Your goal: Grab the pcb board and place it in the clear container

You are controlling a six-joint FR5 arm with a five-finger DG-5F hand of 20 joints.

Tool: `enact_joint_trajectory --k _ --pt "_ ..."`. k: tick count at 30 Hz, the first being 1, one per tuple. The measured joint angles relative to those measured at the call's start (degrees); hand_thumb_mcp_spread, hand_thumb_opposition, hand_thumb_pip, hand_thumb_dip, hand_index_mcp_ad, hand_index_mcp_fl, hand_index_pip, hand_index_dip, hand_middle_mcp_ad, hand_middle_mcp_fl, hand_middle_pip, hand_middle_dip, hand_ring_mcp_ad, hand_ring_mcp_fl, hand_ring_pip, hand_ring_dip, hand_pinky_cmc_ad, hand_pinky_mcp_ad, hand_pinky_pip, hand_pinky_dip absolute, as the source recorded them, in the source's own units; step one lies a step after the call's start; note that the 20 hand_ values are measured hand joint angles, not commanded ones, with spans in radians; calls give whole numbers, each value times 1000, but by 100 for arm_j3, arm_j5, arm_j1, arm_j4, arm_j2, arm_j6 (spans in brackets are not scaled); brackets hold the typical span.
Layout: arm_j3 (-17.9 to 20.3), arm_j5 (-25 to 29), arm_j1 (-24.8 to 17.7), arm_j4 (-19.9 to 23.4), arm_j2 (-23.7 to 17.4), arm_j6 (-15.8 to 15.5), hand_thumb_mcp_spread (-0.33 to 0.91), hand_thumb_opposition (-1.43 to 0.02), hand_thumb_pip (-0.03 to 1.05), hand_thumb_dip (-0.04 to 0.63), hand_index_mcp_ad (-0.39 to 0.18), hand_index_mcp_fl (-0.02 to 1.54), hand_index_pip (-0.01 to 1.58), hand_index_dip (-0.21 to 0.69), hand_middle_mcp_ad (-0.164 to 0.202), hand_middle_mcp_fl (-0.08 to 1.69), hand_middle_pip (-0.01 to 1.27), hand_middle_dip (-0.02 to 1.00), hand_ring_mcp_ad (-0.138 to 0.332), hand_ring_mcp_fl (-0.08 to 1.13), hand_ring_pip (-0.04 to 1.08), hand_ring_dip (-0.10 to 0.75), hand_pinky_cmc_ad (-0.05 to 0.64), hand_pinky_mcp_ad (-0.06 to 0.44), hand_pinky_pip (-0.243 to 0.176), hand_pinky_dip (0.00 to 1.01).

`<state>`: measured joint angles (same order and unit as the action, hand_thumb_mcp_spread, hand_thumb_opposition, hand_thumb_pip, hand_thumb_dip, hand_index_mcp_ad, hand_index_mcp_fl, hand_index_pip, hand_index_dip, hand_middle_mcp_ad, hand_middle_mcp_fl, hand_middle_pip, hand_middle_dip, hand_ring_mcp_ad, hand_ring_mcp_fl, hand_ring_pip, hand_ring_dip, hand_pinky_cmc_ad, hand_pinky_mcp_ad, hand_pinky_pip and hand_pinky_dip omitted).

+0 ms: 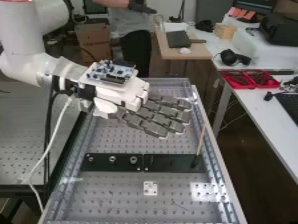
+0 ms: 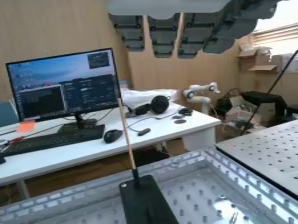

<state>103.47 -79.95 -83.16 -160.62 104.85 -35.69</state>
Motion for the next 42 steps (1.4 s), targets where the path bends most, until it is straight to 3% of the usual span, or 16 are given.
enact_joint_trajectory --k 4,5,6,7,8,10,13,18,22,27,30,36,42 --pt "86 146 88 261 241 85 0 -5 2 10 10 -9 19 17 65 -3 9 42 65 5 12 19 45 40 -12 10" --pt "94 162 98 299 269 106 21 -19 45 16 10 23 51 17 63 -3 10 42 65 5 16 19 45 38 -10 19" --pt "112 202 124 397 335 173 87 -87 201 49 7 89 131 14 58 0 21 40 65 5 16 19 45 38 -12 33" --pt "126 227 144 467 385 237 194 -192 429 113 -2 140 271 33 44 0 37 44 68 5 14 19 56 52 -14 65" --pt "136 244 157 510 415 280 257 -250 511 147 -14 155 356 35 40 2 52 40 65 5 17 19 65 51 -28 93" --pt "172 289 190 674 492 382 367 -408 550 192 -45 164 621 33 35 0 70 49 63 5 19 19 133 77 -42 157" --pt "199 338 227 850 590 515 415 -597 627 239 -54 162 915 63 37 -3 98 84 84 9 38 19 199 117 -75 215" --pt "220 411 237 1011 637 612 408 -740 648 255 -54 162 1141 89 37 2 105 112 106 7 61 19 264 164 -75 290" --pt "195 464 236 992 703 678 415 -820 714 269 -58 91 1264 129 35 0 122 127 126 2 61 19 288 176 -75 291" --pt "177 450 228 979 810 813 431 -867 719 281 -54 93 1414 178 37 2 126 140 140 5 75 19 291 176 -77 265" --pt "149 463 194 944 912 869 449 -899 719 316 -54 120 1470 208 37 2 124 141 145 7 73 19 291 176 -77 229" --pt "101 489 111 959 1066 903 456 -909 719 321 -54 138 1557 283 37 -3 122 140 157 3 72 19 295 176 -80 192" --pt "16 477 66 952 1245 963 456 -922 719 332 -58 190 1569 290 37 0 138 157 168 0 89 19 295 173 -80 195"
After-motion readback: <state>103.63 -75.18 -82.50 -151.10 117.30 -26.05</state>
